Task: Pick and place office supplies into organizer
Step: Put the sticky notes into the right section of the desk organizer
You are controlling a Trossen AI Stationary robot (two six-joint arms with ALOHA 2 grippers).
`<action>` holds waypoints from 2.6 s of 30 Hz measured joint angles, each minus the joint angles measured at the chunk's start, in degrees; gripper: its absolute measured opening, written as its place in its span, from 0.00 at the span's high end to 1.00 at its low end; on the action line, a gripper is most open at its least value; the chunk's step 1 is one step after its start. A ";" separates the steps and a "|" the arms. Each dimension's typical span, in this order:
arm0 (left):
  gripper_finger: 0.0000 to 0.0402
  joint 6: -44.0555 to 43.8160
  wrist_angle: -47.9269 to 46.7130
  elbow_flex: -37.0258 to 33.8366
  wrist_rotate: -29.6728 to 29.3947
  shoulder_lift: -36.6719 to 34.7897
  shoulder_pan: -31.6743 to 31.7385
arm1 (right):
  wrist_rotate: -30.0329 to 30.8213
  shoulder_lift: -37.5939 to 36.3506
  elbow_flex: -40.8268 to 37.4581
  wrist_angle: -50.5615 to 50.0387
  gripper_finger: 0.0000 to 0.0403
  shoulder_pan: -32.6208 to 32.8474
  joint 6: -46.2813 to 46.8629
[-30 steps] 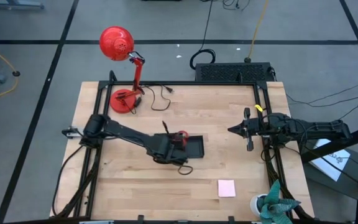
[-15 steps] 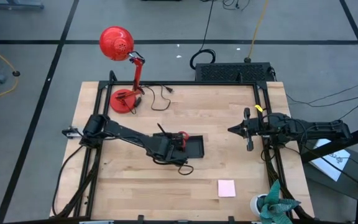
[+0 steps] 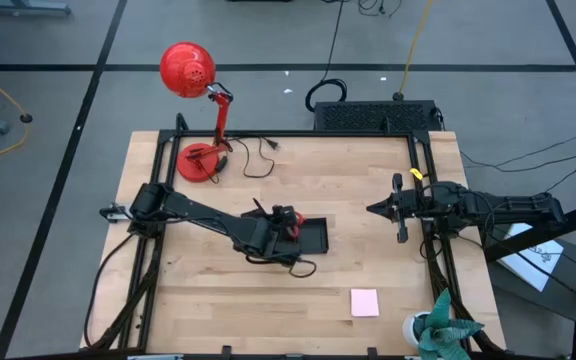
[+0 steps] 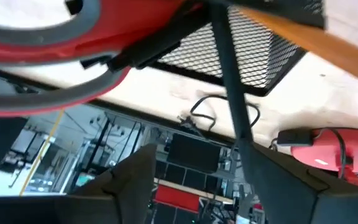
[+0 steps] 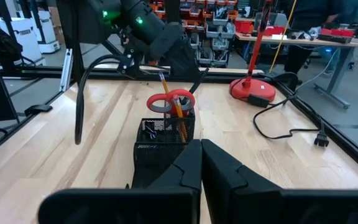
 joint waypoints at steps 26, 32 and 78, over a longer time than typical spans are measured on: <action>0.43 -40.53 0.46 0.00 -0.73 -15.65 -6.61 | -0.09 -0.01 0.00 0.02 1.00 0.02 -0.24; 0.77 -73.62 4.52 -0.16 -0.71 -24.09 -16.07 | -0.15 -0.01 0.00 0.02 1.00 0.02 -0.32; 0.99 -47.76 120.90 -79.03 19.85 -54.16 -16.75 | 39.38 51.11 26.56 7.86 1.00 40.44 7.33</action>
